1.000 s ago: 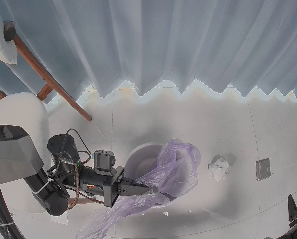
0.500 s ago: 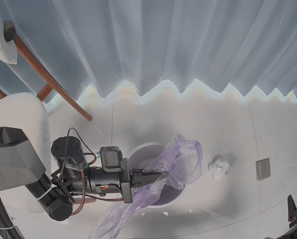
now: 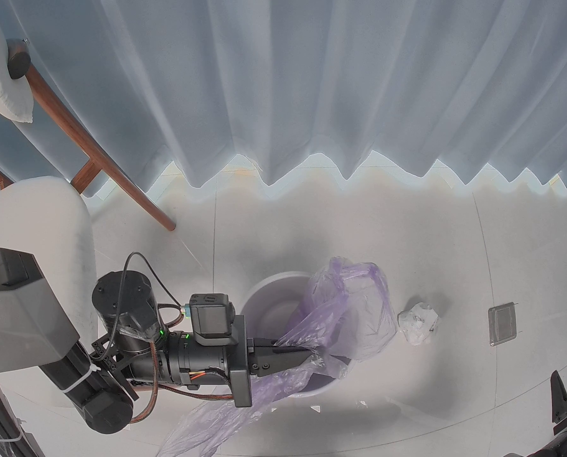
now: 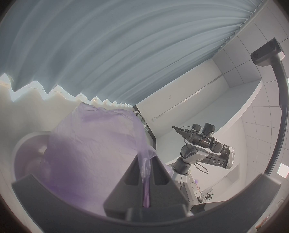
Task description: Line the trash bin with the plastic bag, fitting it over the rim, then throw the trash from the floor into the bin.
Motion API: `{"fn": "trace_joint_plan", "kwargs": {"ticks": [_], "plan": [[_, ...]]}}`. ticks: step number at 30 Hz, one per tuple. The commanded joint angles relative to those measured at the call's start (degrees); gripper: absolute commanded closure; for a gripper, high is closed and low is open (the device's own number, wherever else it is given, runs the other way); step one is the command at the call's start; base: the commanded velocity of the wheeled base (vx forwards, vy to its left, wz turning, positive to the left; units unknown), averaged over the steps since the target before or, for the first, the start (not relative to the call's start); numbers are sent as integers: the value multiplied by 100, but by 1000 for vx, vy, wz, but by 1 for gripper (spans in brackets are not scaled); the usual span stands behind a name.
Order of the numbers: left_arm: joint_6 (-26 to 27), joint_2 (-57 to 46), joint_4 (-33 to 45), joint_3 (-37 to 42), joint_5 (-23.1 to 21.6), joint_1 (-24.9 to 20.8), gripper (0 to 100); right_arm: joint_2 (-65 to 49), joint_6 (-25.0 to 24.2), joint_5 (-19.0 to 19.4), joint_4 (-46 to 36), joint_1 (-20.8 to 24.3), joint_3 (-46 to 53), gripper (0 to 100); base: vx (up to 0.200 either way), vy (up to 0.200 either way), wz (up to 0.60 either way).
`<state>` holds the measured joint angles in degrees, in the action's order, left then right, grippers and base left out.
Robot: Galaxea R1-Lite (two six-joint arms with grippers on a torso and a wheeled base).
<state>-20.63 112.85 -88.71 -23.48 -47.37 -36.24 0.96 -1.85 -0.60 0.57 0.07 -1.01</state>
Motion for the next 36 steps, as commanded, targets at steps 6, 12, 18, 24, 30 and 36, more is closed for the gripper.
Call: {"fn": "trace_joint_plan", "kwargs": {"ticks": [6,12,18,24,30,36], "plan": [[-3,-79,-6,45,0,-102,100,1161,-281,-81,2615,-104,-576,0,0,0,0],[24,-105,-15,63,18,-111,100,1969,-1696,86,1718,696,-1727,0,0,0,0],[243,-96,-15,10,202,-137,100,2962,-3603,684,532,1074,-2870,0,0,0,0],[252,-114,-15,45,220,-190,100,4298,-4086,877,461,1074,-3283,0,0,0,0],[243,-237,-6,45,220,-181,100,5335,-4077,1070,391,1170,-3564,0,0,0,0],[243,-237,-6,54,220,-181,100,6399,-3946,1106,391,1689,-3502,0,0,0,0]]}}
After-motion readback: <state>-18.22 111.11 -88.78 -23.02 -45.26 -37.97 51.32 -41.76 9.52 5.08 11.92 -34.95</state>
